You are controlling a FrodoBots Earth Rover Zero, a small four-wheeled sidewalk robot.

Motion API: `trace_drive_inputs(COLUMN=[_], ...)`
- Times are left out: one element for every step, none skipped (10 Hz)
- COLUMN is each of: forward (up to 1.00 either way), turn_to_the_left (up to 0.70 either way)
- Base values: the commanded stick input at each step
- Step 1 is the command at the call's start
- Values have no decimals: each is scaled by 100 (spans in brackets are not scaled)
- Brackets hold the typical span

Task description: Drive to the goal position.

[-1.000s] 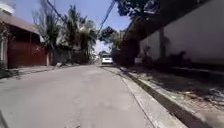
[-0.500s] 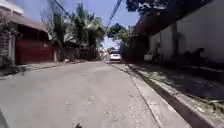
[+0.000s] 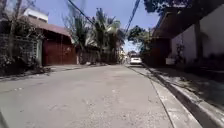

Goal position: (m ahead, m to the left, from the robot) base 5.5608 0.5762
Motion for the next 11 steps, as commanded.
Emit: trace_drive_inputs(forward=[0,0,0,2,5,11,36,81,100,100,100], turn_to_the_left=[0,0,0,0,0,0,0,0,0,0,0])
